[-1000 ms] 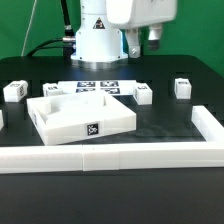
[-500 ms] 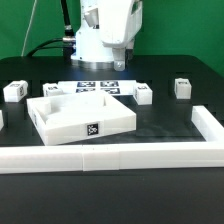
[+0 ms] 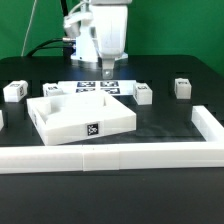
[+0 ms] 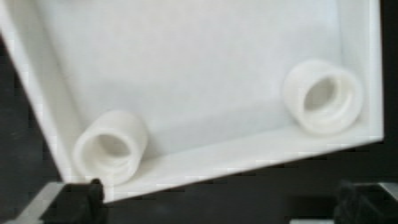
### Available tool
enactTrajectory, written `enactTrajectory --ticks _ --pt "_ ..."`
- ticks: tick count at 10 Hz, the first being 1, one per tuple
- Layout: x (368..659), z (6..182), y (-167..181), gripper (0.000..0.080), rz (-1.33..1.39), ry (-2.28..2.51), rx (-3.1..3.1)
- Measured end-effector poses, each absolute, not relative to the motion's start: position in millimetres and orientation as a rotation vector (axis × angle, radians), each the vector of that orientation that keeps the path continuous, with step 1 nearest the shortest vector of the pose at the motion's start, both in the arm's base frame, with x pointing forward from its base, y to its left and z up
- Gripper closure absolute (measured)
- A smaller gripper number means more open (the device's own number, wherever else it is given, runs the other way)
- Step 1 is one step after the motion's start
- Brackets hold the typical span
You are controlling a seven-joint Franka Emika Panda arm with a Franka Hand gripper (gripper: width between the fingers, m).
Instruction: Assemble one leg
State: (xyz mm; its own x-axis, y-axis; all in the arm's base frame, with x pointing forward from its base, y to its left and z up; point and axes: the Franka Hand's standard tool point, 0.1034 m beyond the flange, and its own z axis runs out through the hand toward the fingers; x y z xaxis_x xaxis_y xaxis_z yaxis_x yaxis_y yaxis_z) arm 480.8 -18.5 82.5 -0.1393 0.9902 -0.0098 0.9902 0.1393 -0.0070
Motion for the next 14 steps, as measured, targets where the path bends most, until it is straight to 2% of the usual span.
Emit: enactTrajectory --ticks 6,9,14 --pt "473.0 73.8 -32.1 0.015 -0.033 2.441 1.95" --pt "449.0 45.9 -57.3 0.015 -0.04 2.506 1.915" --pt "433.4 19.6 -62.7 0.015 -0.069 2.53 1.958"
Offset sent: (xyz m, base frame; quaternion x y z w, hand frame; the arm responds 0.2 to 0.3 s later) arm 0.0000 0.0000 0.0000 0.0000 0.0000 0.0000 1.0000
